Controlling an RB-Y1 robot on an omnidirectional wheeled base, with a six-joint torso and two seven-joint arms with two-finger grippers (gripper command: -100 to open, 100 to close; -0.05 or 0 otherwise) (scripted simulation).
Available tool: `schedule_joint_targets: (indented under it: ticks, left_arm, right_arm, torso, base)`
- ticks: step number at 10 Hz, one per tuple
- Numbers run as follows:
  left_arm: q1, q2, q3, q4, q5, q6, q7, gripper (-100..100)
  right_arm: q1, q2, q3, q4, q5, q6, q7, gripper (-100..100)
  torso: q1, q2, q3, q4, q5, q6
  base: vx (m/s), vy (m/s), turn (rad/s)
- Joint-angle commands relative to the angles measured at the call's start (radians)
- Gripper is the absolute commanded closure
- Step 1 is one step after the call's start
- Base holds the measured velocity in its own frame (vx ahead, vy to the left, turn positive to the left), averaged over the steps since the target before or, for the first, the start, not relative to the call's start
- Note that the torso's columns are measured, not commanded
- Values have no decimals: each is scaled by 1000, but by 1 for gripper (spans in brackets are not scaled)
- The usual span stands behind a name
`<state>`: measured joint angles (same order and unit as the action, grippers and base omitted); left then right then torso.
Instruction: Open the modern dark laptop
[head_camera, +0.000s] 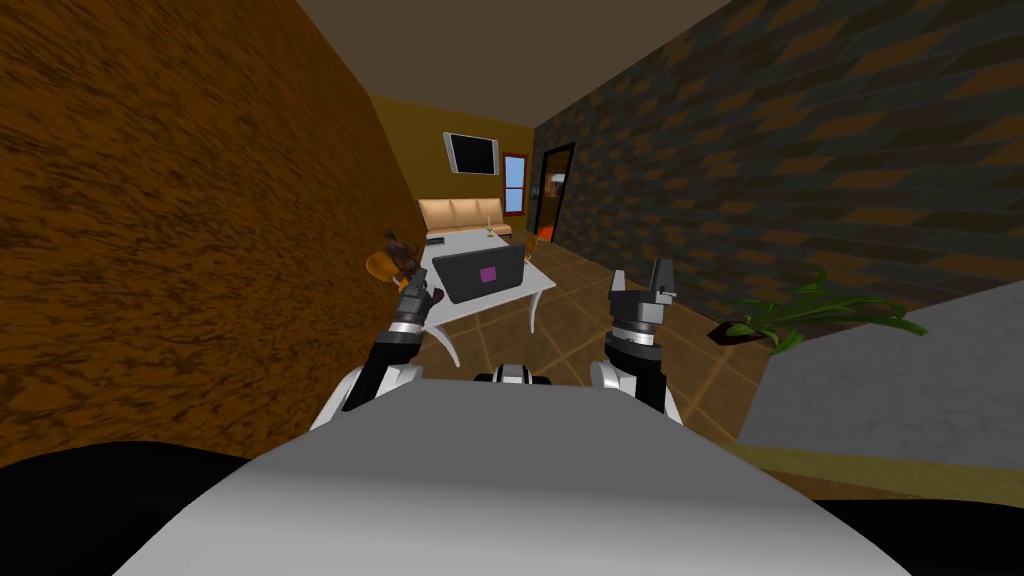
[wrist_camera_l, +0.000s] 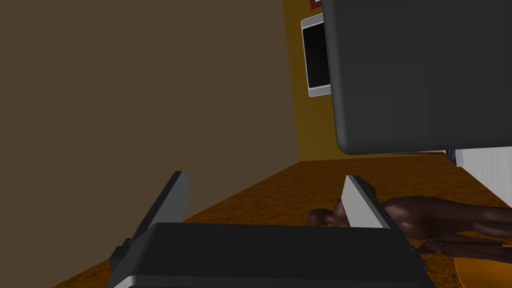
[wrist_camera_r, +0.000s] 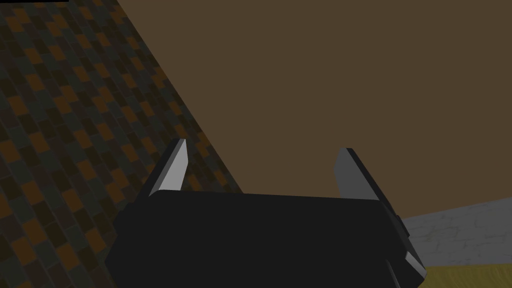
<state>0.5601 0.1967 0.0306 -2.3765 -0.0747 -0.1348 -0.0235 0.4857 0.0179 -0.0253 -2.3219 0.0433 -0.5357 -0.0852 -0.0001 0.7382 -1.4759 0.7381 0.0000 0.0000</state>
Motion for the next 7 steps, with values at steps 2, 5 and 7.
schedule_joint_targets:
  ticks: [2, 5, 7]
  left_arm:
    - [1, 29, 11, -18, -5, 74, 12, -100]
    - [5, 63, 19, -35, -11, 135, 21, -100]
    - [8, 88, 24, -47, -15, 180, 28, -100]
  right_arm:
    - [0, 0, 0, 0, 0, 0, 0, 0]
    - [0, 0, 0, 0, 0, 0, 0, 0]
    - [0, 0, 0, 0, 0, 0, 0, 0]
  torso:
    - [0, 0, 0, 0, 0, 0]
    - [0, 0, 0, 0, 0, 0]
    - [0, -1, 0, 0, 0, 0]
  base:
    - [39, 44, -55]
    - [40, 39, -62]
    - [49, 46, -65]
